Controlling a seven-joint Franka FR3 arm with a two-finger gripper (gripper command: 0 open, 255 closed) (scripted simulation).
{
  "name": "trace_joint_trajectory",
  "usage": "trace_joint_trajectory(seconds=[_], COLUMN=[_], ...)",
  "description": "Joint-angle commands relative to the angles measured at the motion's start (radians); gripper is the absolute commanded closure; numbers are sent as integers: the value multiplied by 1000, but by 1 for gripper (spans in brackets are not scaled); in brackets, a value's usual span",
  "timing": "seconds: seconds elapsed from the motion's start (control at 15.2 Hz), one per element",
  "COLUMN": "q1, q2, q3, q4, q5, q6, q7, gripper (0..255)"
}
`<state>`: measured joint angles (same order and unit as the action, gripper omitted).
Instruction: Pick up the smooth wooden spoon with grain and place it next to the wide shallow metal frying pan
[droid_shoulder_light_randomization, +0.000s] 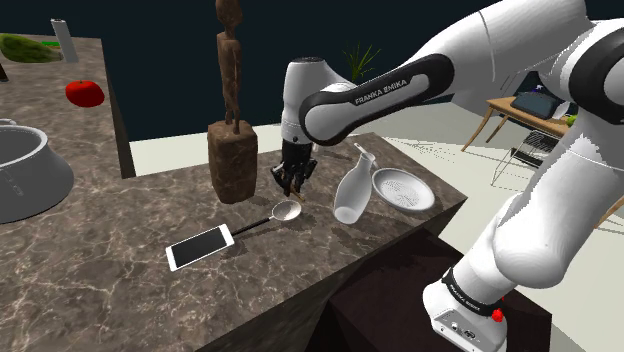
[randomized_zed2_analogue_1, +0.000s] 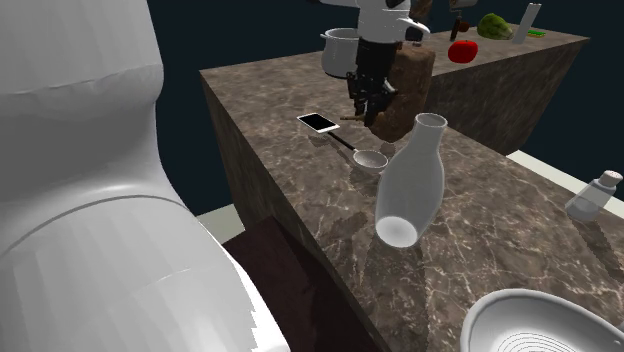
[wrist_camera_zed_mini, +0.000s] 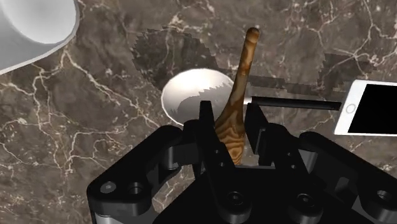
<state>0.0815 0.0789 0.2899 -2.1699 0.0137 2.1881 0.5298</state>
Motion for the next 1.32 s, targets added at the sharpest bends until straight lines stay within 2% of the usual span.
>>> trace_joint_trajectory(seconds=[0.0, 0.66, 1.25], q1=[-26, -153, -261], q2=[4, 62, 184], q3=[-23, -131, -211], q4=[2, 83, 255], q5=[-3, -21, -33], q6=[0, -27, -78], q7=[-50, -275, -458], gripper=[255, 255, 255])
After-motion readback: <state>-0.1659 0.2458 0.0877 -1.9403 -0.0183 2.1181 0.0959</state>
